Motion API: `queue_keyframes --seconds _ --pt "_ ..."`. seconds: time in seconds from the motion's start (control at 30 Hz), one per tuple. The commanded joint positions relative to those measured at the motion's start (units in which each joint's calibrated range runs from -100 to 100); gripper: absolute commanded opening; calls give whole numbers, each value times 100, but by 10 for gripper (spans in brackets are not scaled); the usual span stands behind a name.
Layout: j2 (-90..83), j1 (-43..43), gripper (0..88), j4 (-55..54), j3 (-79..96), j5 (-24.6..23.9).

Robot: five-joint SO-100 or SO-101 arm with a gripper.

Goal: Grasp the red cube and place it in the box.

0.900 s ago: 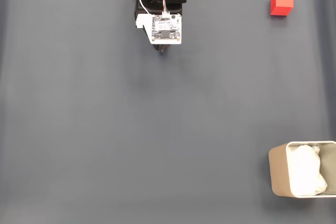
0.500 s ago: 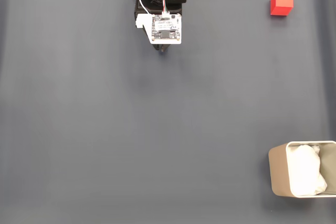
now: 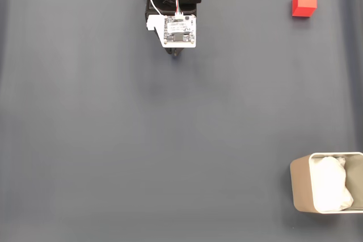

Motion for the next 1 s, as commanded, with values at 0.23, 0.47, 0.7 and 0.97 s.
queue_keyframes --seconds 0.23,0.47,0.7,0.97 --pt "0 12 0 112 45 34" --pt "0 12 0 112 45 20" --pt "0 12 0 103 45 -24" --pt "43 33 0 -454 45 -73"
